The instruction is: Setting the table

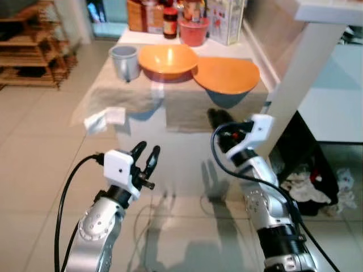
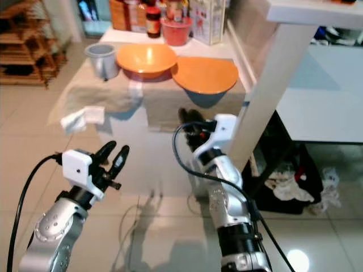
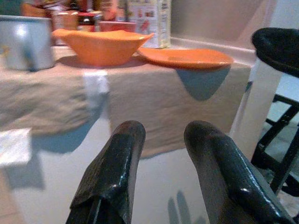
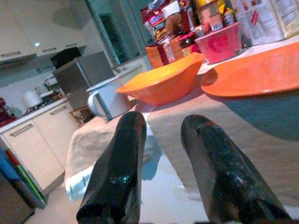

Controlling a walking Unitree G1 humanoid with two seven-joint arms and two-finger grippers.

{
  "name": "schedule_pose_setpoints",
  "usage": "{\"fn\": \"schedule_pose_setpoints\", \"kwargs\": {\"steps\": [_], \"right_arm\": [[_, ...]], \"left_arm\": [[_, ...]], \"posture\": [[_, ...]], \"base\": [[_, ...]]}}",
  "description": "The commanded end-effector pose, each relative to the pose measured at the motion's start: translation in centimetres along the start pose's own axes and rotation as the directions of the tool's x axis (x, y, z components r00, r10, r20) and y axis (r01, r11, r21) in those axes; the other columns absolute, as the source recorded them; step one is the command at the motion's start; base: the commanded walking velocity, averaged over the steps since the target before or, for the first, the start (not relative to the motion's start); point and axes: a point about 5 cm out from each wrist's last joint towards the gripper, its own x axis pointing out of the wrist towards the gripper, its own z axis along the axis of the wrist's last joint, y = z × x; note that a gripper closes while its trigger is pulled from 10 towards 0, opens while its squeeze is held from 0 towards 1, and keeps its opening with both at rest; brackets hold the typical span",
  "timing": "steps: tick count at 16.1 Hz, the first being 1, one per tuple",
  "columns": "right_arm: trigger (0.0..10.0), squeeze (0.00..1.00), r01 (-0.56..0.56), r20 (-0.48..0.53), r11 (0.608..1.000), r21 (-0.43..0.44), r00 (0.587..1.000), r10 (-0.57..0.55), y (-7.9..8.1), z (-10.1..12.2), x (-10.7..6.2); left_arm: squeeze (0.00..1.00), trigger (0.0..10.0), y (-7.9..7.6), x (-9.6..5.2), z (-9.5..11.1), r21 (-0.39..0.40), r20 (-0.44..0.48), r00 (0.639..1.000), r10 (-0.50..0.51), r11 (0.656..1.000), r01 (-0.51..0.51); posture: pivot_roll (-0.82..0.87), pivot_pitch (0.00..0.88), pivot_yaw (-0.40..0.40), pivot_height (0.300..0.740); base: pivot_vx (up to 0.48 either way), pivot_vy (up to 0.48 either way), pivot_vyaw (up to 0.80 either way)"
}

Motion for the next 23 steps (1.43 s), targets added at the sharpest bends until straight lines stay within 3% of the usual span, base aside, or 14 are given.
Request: {"fn": "schedule_pose_setpoints", "kwargs": {"steps": [1,2,3,4,5,11,15,16,17,18,19,20,22,23], "right_arm": [[10.0,0.00,0.034,0.033,0.999,-0.012,0.999,-0.033,-1.2,1.4,-0.4],[10.0,0.00,0.033,0.038,0.999,-0.006,0.999,-0.033,-1.1,1.7,-0.3],[10.0,0.74,0.040,0.054,0.999,0.013,0.998,-0.041,-1.2,2.1,-0.3],[10.0,1.00,0.046,0.069,0.998,0.035,0.996,-0.049,-1.2,2.4,-0.3],[10.0,1.00,0.041,0.086,0.995,0.088,0.995,-0.049,-1.2,2.6,-0.4],[10.0,1.00,0.254,0.091,0.937,0.240,0.955,-0.282,-4.2,2.9,-1.7],[10.0,1.00,0.224,0.130,0.923,0.312,0.953,-0.275,-3.6,3.8,-2.1],[10.0,1.00,0.230,0.126,0.916,0.328,0.951,-0.284,-3.7,3.9,-2.3],[10.0,1.00,0.272,0.095,0.907,0.321,0.944,-0.317,-4.2,3.4,-2.5],[10.0,1.00,0.422,-0.006,0.850,0.316,0.897,-0.443,-6.0,1.8,-3.4],[10.0,0.56,0.565,-0.099,0.763,0.314,0.819,-0.565,-7.9,0.2,-4.5],[10.0,0.00,0.619,-0.120,0.709,0.338,0.776,-0.620,-9.0,-0.2,-5.3],[10.0,0.00,0.621,-0.125,0.692,0.369,0.771,-0.625,-9.4,-0.3,-5.1],[10.0,0.00,0.553,-0.113,0.715,0.427,0.817,-0.565,-8.7,-0.3,-4.0]], "left_arm": [[0.00,10.0,-0.9,0.8,1.6,-0.007,0.058,0.997,-0.051,0.999,0.052],[0.00,10.0,-0.9,0.9,1.9,-0.006,0.065,0.997,-0.052,0.999,0.053],[0.00,10.0,-0.9,1.0,2.5,-0.013,0.087,0.995,-0.055,0.998,0.056],[0.00,10.0,-0.9,1.1,2.8,-0.019,0.095,0.994,-0.057,0.998,0.059],[0.00,10.0,-0.9,1.2,3.0,-0.017,0.098,0.994,-0.056,0.998,0.058],[0.00,10.0,-1.3,1.2,3.5,-0.027,0.094,0.992,-0.080,0.996,0.083],[0.00,10.0,-1.7,0.9,3.1,-0.017,0.064,0.991,-0.118,0.993,0.119],[0.00,0.0,-1.9,0.8,3.1,-0.021,0.069,0.989,-0.133,0.991,0.135],[0.00,0.0,-2.0,0.8,3.1,-0.030,0.072,0.988,-0.136,0.990,0.138],[0.00,0.0,-2.1,0.8,3.2,-0.038,0.078,0.987,-0.143,0.989,0.146],[0.00,0.0,-2.3,0.9,3.3,-0.039,0.083,0.985,-0.150,0.987,0.154],[0.00,0.0,-2.3,0.9,3.4,-0.040,0.088,0.984,-0.152,0.987,0.156],[0.00,0.0,-2.4,0.8,3.5,-0.042,0.091,0.984,-0.151,0.987,0.155],[0.00,0.0,-2.5,0.8,3.5,-0.041,0.087,0.984,-0.158,0.986,0.162]], "posture": [[-0.06,0.034,-0.019,0.740],[-0.06,0.035,-0.019,0.740],[-0.06,0.037,-0.021,0.740],[-0.06,0.036,-0.022,0.740],[-0.06,0.037,-0.023,0.740],[-0.05,0.044,-0.027,0.740],[-0.06,0.053,-0.024,0.740],[-0.06,0.056,-0.025,0.740],[-0.07,0.058,-0.025,0.740],[-0.06,0.060,-0.027,0.740],[-0.06,0.063,-0.032,0.740],[-0.06,0.066,-0.031,0.740],[-0.05,0.069,-0.031,0.740],[-0.05,0.069,-0.029,0.740]], "base": [[0.480,0.000,0.00],[0.480,0.000,0.00],[0.480,0.000,0.00],[0.480,0.000,0.00],[0.480,0.000,0.00],[0.000,0.000,0.00],[0.000,0.000,0.00],[0.000,0.000,0.00],[0.000,0.000,0.00],[0.000,0.000,0.00],[0.000,0.000,0.00],[0.000,0.000,0.00],[0.000,0.000,0.00],[0.000,0.000,0.00]]}}
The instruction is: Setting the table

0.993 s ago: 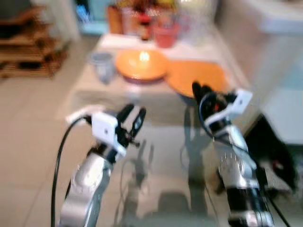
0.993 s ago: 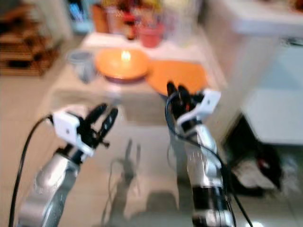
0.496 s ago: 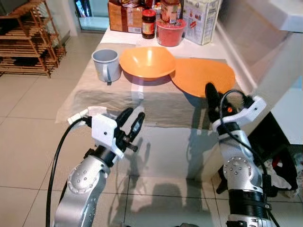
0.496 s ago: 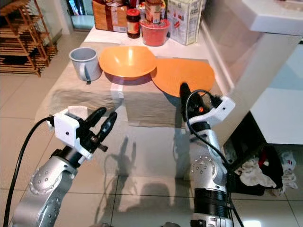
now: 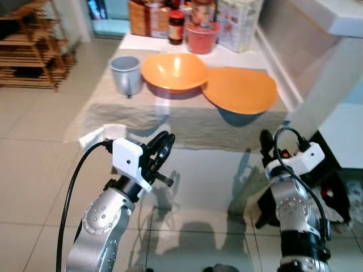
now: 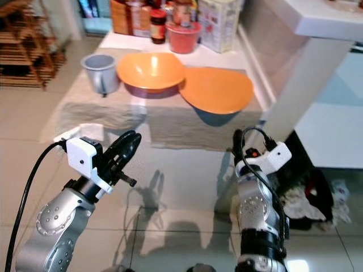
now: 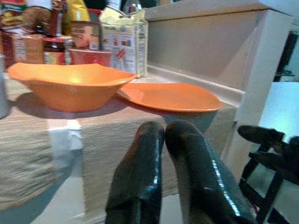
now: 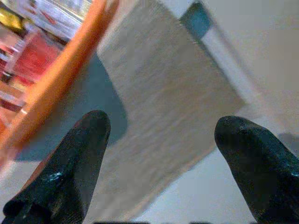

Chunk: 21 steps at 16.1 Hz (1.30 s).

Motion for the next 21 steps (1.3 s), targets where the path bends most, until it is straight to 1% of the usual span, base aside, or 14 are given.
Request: {"fn": "schedule_pose_setpoints", "kwargs": {"steps": [1,2,3,4,6,7,9,10,12,14,15,16,19,21], "right_arm": [[10.0,0.00,-0.116,-0.002,0.990,0.078,0.993,0.116,2.2,-0.2,0.8],[10.0,0.00,-0.166,-0.013,0.978,0.125,0.985,0.169,3.0,-0.6,1.0],[10.0,0.00,-0.220,-0.022,0.948,0.229,0.973,0.231,4.2,-1.2,1.7],[10.0,0.00,-0.268,-0.011,0.922,0.280,0.959,0.282,4.9,-1.1,1.8],[10.0,0.00,-0.320,-0.012,0.893,0.317,0.940,0.341,5.2,-1.1,1.6],[10.0,0.00,-0.329,-0.016,0.885,0.329,0.935,0.354,4.9,-1.3,1.4],[10.0,0.00,-0.294,-0.035,0.898,0.328,0.946,0.322,4.3,-1.8,1.4],[10.0,0.00,-0.297,-0.030,0.892,0.342,0.945,0.326,4.6,-1.9,1.6],[10.0,0.00,-0.323,-0.009,0.876,0.357,0.937,0.349,5.8,-1.7,2.1],[1.6,0.00,-0.341,0.015,0.870,0.356,0.933,0.360,6.9,-1.2,2.8],[1.6,0.00,-0.337,0.018,0.872,0.354,0.935,0.354,7.0,-1.0,3.0],[0.0,0.00,-0.326,0.020,0.881,0.344,0.940,0.340,7.1,-0.9,3.3],[0.0,0.00,-0.301,0.025,0.893,0.333,0.950,0.311,7.1,-0.8,3.7],[0.0,0.00,-0.306,0.049,0.888,0.342,0.950,0.308,7.3,-0.3,4.0]], "left_arm": [[0.00,0.0,-0.5,0.1,0.2,0.011,-0.008,1.000,-0.022,1.000,0.022],[0.00,10.0,-0.6,0.2,0.2,0.017,-0.009,1.000,-0.021,1.000,0.021],[0.00,10.0,-0.7,0.4,0.3,0.029,-0.010,1.000,-0.027,0.999,0.027],[0.00,10.0,-0.8,0.4,0.3,0.038,-0.016,0.999,-0.039,0.998,0.039],[0.00,10.0,-1.0,0.3,0.3,0.039,-0.018,0.999,-0.047,0.998,0.048],[0.00,10.0,-1.0,0.3,0.4,0.039,-0.017,0.999,-0.046,0.998,0.047],[0.00,10.0,-1.1,0.2,0.5,0.039,-0.016,0.999,-0.043,0.998,0.043],[0.00,10.0,-1.1,0.2,0.5,0.039,-0.016,0.999,-0.043,0.998,0.043],[0.00,10.0,-1.1,0.2,0.5,0.040,-0.017,0.999,-0.047,0.998,0.048],[0.00,10.0,-1.3,0.3,0.5,0.041,-0.020,0.998,-0.055,0.998,0.056],[0.00,10.0,-1.3,0.3,0.5,0.042,-0.020,0.998,-0.056,0.997,0.057],[0.00,10.0,-1.3,0.3,0.6,0.045,-0.020,0.998,-0.058,0.997,0.058],[0.00,10.0,-1.3,0.4,1.0,0.058,-0.013,0.998,-0.059,0.997,0.059],[0.00,10.0,-1.2,0.4,1.1,0.061,-0.013,0.998,-0.056,0.997,0.057]], "posture": [[-0.05,0.070,-0.027,0.740],[-0.05,0.070,-0.026,0.740],[-0.04,0.069,-0.027,0.740],[-0.04,0.071,-0.028,0.740],[-0.03,0.074,-0.032,0.740],[-0.03,0.078,-0.027,0.740],[-0.03,0.082,-0.023,0.740],[-0.04,0.083,-0.021,0.740],[-0.04,0.083,-0.017,0.740],[-0.04,0.085,-0.015,0.740],[-0.04,0.085,-0.016,0.740],[-0.03,0.086,-0.016,0.740],[-0.03,0.090,-0.014,0.740],[-0.03,0.091,-0.012,0.740]], "base": [[0.000,0.000,0.00],[0.000,0.000,0.00],[0.000,0.000,0.00],[0.000,0.000,0.00],[0.000,0.000,0.00],[0.000,0.000,0.00],[0.000,0.000,0.00],[0.000,0.000,0.00],[0.000,0.000,0.00],[0.000,0.000,0.00],[0.000,0.000,0.00],[0.000,0.000,0.00],[0.000,0.000,0.00],[0.000,0.000,0.00]]}}
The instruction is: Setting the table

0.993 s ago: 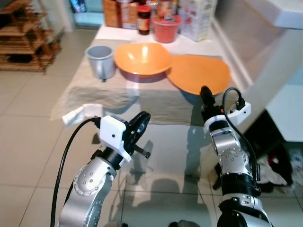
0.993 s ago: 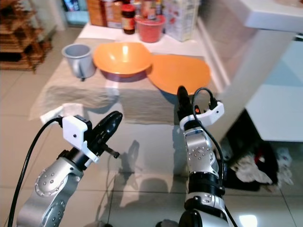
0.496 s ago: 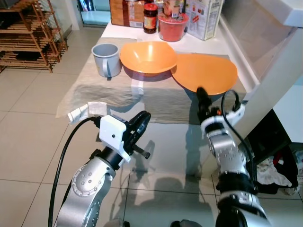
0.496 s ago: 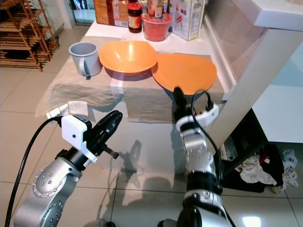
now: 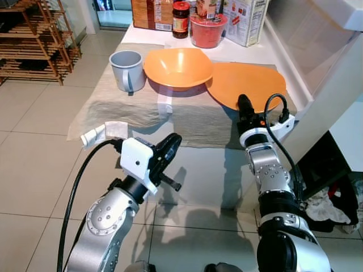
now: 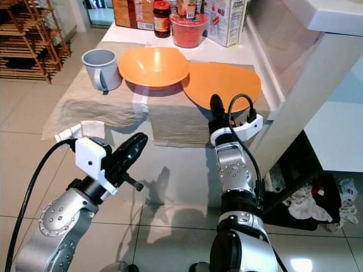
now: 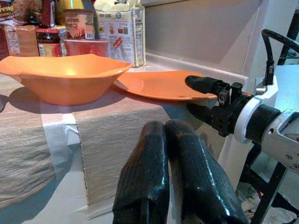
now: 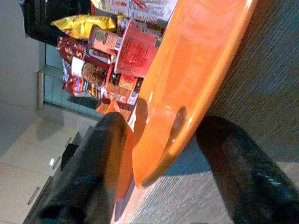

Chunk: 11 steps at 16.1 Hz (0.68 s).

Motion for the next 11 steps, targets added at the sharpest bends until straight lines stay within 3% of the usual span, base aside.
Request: {"fn": "schedule_pose_setpoints", "kwargs": {"steps": [1,11], "right_arm": [[0.0,0.00,-0.004,0.033,1.000,0.005,0.999,0.004,0.4,0.7,0.5],[0.0,0.00,0.039,0.121,0.999,0.001,0.992,-0.039,0.3,2.1,0.9]], "left_arm": [[0.00,10.0,-0.1,0.2,0.5,0.017,0.010,1.000,-0.007,1.000,0.007],[0.00,10.0,0.4,0.2,0.8,0.041,0.008,1.000,0.001,0.999,-0.001]], "posture": [[-0.03,0.091,-0.012,0.740],[-0.03,0.085,-0.009,0.740]], "base": [[0.000,0.000,0.00],[0.000,0.000,0.00]]}}
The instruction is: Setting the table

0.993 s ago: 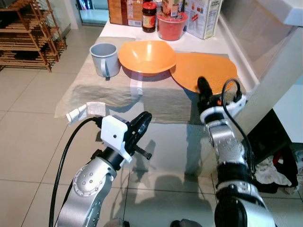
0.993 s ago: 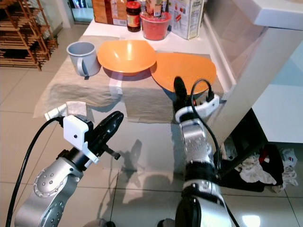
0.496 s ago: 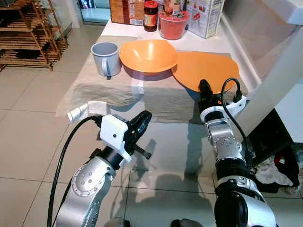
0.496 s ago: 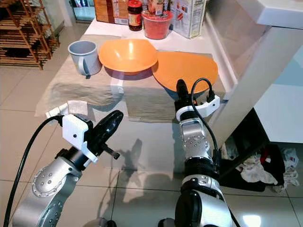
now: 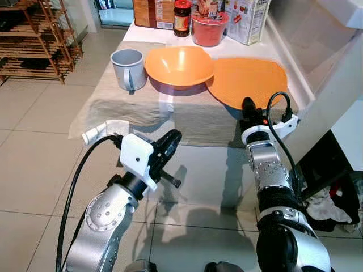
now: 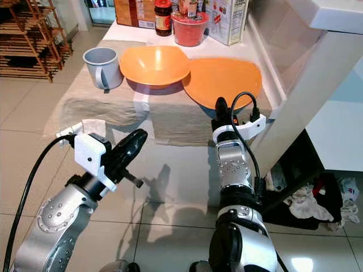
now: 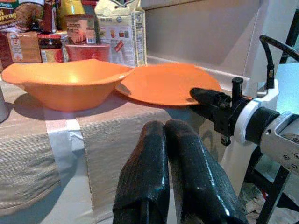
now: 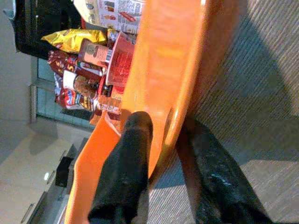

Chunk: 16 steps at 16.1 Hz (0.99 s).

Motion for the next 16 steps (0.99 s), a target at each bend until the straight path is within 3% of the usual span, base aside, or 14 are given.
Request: {"fn": "schedule_pose_setpoints", "kwargs": {"steps": [1,7,11,12,13,14,15,16], "right_arm": [[0.0,0.00,-0.003,0.068,1.000,-0.017,0.998,0.004,0.5,1.7,0.5],[0.0,0.00,0.025,0.172,0.996,-0.082,0.985,-0.011,1.2,3.5,0.7],[0.2,0.00,-0.037,0.227,0.992,-0.118,0.972,0.063,2.1,4.6,0.2],[1.5,0.00,-0.048,0.248,0.993,-0.104,0.966,0.072,2.2,4.8,-0.1],[1.6,0.00,-0.057,0.268,0.993,-0.099,0.960,0.082,2.3,5.1,-0.4],[6.0,0.00,-0.070,0.275,0.993,-0.092,0.957,0.093,2.4,5.2,-0.5],[8.9,0.00,-0.086,0.291,0.992,-0.090,0.950,0.109,2.6,5.5,-0.8],[10.0,0.00,-0.084,0.306,0.993,-0.085,0.946,0.106,2.6,5.9,-1.0]], "left_arm": [[0.00,10.0,0.1,-0.1,0.3,0.012,0.005,1.000,0.004,1.000,-0.004],[0.00,10.0,0.2,0.0,0.4,0.012,0.006,1.000,0.002,1.000,-0.002],[0.00,10.0,0.1,0.1,0.4,0.011,0.006,1.000,-0.004,1.000,0.004],[0.00,10.0,0.1,0.2,0.4,0.011,0.006,1.000,-0.006,1.000,0.006],[0.00,10.0,0.1,0.2,0.4,0.011,0.006,1.000,-0.008,1.000,0.008],[0.00,10.0,0.1,0.2,0.4,0.011,0.006,1.000,-0.009,1.000,0.009],[0.00,10.0,0.1,0.2,0.4,0.010,0.005,1.000,-0.013,1.000,0.013],[0.00,10.0,0.1,0.3,0.4,0.010,0.003,1.000,-0.017,1.000,0.017]], "posture": [[-0.03,0.085,-0.010,0.740],[-0.03,0.083,-0.005,0.740],[-0.04,0.084,0.002,0.740],[-0.05,0.086,0.003,0.740],[-0.05,0.087,0.005,0.740],[-0.05,0.087,0.008,0.740],[-0.05,0.088,0.010,0.740],[-0.05,0.089,0.012,0.740]], "base": [[0.000,0.000,0.00],[0.000,0.000,0.00],[0.000,0.000,0.00],[0.000,0.000,0.00],[0.000,0.000,0.00],[0.000,0.000,0.00],[0.000,0.000,0.00],[0.000,0.000,0.00]]}}
